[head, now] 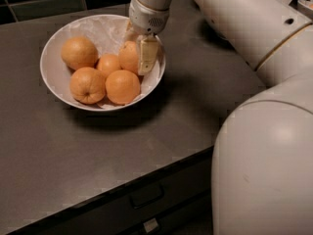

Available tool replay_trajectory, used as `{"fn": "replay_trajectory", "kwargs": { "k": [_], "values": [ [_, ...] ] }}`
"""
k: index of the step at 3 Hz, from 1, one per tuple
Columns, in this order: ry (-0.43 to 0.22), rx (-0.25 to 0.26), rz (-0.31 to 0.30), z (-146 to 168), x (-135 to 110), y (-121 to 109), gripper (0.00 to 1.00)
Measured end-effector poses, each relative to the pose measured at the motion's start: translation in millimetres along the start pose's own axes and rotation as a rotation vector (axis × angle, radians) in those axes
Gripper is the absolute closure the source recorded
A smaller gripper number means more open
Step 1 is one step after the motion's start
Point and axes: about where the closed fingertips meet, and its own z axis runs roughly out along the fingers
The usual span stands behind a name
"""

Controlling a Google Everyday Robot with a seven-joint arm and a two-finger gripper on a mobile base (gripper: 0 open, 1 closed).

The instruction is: Pick orange from white bowl

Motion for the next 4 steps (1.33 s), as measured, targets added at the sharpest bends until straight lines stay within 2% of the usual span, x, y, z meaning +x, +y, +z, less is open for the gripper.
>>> {"fn": "replay_trajectory", "kwargs": {
  "k": [2,3,4],
  "values": [
    [0.001,-0.03,0.044,13.9,11.8,10.2,0.31],
    [-0.001,-0.026,0.043,14.9,11.2,8.6,0.5],
    [-0.001,-0.026,0.043,14.8,11.1,8.6,0.73]
  ]
}}
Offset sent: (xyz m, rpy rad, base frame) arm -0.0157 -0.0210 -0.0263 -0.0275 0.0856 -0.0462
